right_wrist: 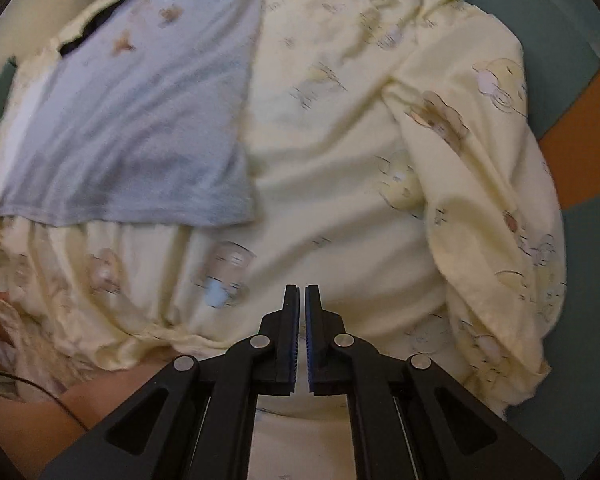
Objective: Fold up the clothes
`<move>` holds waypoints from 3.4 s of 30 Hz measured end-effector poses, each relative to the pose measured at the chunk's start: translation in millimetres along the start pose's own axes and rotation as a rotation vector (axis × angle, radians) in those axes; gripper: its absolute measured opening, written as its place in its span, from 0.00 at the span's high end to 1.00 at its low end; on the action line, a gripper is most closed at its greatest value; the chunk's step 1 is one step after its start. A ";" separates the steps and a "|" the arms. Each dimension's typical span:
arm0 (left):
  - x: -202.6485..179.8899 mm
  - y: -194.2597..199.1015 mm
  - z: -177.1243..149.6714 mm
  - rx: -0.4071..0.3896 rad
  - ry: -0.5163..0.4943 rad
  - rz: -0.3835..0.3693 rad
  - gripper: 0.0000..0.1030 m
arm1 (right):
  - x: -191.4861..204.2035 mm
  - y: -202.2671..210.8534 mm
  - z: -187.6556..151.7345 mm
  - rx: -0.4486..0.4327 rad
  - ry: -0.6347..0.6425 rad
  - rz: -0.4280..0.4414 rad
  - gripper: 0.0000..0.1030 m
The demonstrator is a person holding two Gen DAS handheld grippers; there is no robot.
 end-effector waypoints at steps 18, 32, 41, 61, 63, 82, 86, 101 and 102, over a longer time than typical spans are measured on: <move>-4.9 -18.0 25.4 -0.215 0.112 -0.146 0.61 | 68.2 -72.2 82.1 0.031 0.122 0.069 0.97; -5.3 -31.1 30.2 -0.214 0.237 -0.351 0.94 | 36.8 -28.2 56.9 -0.019 -0.044 0.115 0.96; -8.3 20.6 33.2 -0.283 0.264 -0.428 0.94 | 2.3 -10.7 41.9 -0.065 -0.223 0.300 0.84; -10.1 86.2 18.1 -0.387 0.266 -0.500 0.95 | 39.4 -22.8 45.7 -0.046 -0.025 0.247 0.97; -14.2 94.8 21.4 -0.387 0.229 -0.516 0.95 | 29.5 0.1 44.9 -0.082 -0.086 0.264 0.97; -4.7 38.7 -20.5 -0.129 0.145 -0.333 0.93 | -10.1 -11.8 -4.9 0.052 -0.075 0.110 0.98; -14.9 17.6 -15.0 -0.179 0.093 -0.278 0.69 | -12.7 -33.5 -2.1 0.071 -0.088 0.096 0.98; -10.6 -37.7 31.5 -0.294 0.101 -0.417 0.69 | -18.9 -45.4 4.3 0.127 -0.070 0.081 0.98; -11.1 -39.1 32.8 -0.282 0.108 -0.425 0.69 | -19.7 -46.3 4.5 0.131 -0.070 0.079 0.98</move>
Point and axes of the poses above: each gripper's, at about its wrist camera, not at the fingertips, and y roughly against the way its jaws point, x to its left, z to its top, the point moved 1 cm from there along -y, roughly the way its jaws point, and after that the axes turned 9 degrees about -z, right-handed, at the moved point
